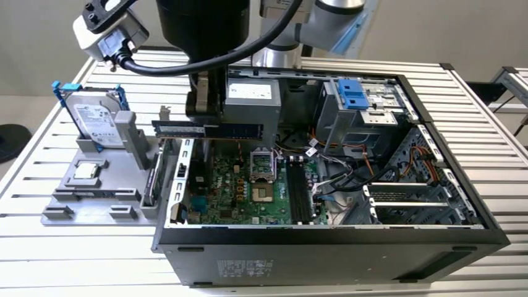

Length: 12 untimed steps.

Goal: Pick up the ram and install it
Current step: 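Pick up the ram and move it above insertion slot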

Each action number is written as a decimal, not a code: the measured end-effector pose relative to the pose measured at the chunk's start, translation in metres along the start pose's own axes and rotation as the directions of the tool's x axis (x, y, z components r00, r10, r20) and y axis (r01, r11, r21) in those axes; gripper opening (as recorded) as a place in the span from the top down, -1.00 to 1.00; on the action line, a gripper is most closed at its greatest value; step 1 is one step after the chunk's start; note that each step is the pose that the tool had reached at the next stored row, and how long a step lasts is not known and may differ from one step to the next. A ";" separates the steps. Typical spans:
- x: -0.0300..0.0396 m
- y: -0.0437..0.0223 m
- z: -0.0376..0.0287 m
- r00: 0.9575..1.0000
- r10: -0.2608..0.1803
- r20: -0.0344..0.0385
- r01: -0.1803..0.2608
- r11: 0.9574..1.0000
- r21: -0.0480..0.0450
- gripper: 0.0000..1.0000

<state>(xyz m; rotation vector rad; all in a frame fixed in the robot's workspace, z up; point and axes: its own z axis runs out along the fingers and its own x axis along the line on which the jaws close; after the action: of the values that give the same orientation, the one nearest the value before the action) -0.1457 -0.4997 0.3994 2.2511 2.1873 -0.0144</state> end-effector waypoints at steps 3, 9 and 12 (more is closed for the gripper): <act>0.0001 0.0051 -0.0001 1.000 0.000 0.000 0.000 1.000 0.000 1.00; 0.0004 0.0134 -0.0001 1.000 0.000 0.000 0.000 1.000 0.001 1.00; 0.0005 0.0173 -0.0001 1.000 0.000 0.000 0.000 1.000 0.001 1.00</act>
<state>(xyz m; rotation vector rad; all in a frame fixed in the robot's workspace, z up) -0.1283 -0.4998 0.3995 2.2514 2.1875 -0.0153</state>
